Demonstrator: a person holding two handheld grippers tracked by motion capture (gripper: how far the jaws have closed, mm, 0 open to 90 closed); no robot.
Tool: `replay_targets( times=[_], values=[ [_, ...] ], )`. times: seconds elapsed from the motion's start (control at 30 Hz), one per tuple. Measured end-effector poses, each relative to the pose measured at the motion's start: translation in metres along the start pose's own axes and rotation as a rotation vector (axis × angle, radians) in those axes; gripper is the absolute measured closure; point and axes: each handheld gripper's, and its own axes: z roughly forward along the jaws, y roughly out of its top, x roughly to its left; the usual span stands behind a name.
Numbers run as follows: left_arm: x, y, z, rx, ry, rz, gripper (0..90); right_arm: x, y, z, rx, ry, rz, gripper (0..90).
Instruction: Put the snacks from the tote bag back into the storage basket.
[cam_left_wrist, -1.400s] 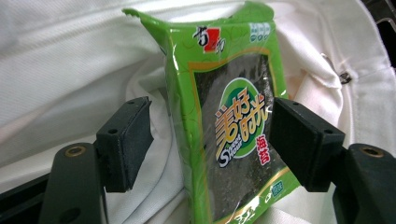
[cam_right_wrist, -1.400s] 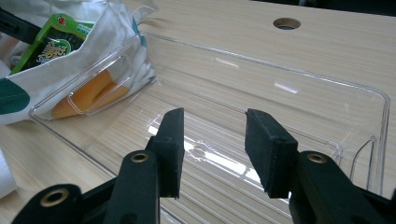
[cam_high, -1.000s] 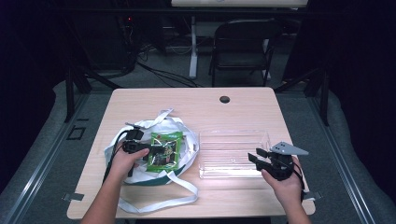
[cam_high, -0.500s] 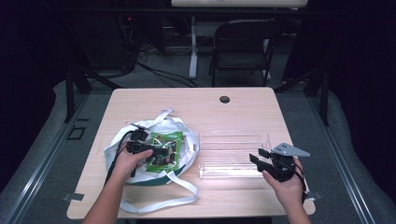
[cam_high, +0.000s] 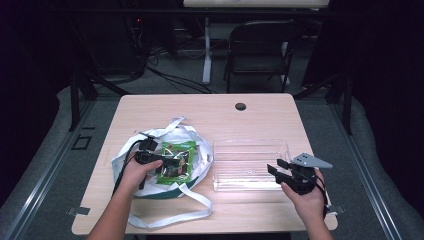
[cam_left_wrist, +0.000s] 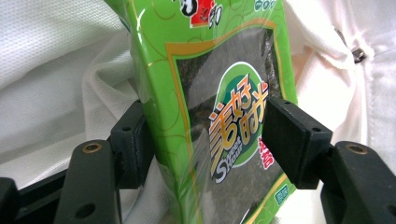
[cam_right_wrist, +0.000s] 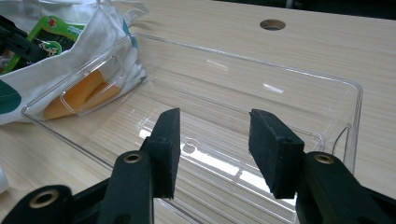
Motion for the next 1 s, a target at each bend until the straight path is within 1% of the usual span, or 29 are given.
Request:
replay_targets(
  times=[0.17, 0.3, 0.4, 0.47, 0.5, 0.57, 0.67, 0.77, 0.87, 0.93, 0.97, 1.0],
  values=[
    [0.0, 0.0, 0.0, -0.002, -0.005, 0.0, 36.9, 0.0, 0.0, 0.001, 0.0, 0.002, 0.001, 53.8],
    [-0.001, -0.001, -0.003, -0.006, -0.009, 0.002, 39.4, 0.0, 0.0, 0.0, 0.001, -0.001, -0.002, 53.8],
    [-0.003, -0.001, -0.007, -0.011, -0.03, 0.006, 41.1, 0.0, 0.0, 0.0, -0.004, 0.0, 0.001, 53.7],
    [-0.006, -0.001, -0.01, -0.02, -0.036, 0.006, 42.2, -0.001, 0.0, 0.0, -0.006, -0.001, 0.001, 53.7],
    [-0.006, -0.001, -0.011, -0.02, -0.034, 0.019, 42.9, -0.001, 0.0, 0.0, -0.005, -0.001, 0.003, 53.7],
    [-0.008, -0.001, -0.014, -0.016, -0.037, 0.027, 44.1, -0.001, 0.0, 0.0, -0.004, -0.001, 0.003, 53.6],
    [-0.011, -0.001, -0.018, -0.013, -0.033, 0.055, 47.4, -0.001, 0.0, 0.001, -0.006, 0.001, 0.004, 53.4],
    [-0.013, -0.001, -0.021, -0.013, -0.049, 0.078, 48.2, -0.001, 0.0, 0.001, -0.004, -0.002, 0.002, 53.4],
    [-0.014, -0.001, -0.023, -0.014, -0.064, 0.093, 49.1, -0.001, 0.0, 0.001, -0.005, -0.001, 0.004, 53.2],
    [-0.015, -0.002, -0.024, -0.011, -0.058, 0.102, 51.1, -0.001, 0.0, 0.002, -0.005, 0.001, 0.006, 53.0],
    [-0.016, -0.002, -0.025, -0.008, -0.055, 0.115, 53.6, -0.001, 0.0, 0.002, -0.003, -0.001, 0.006, 52.9],
    [-0.016, -0.002, -0.025, -0.008, -0.055, 0.115, 54.1, -0.001, 0.0, 0.002, -0.003, -0.001, 0.006, 52.9]
  ],
)
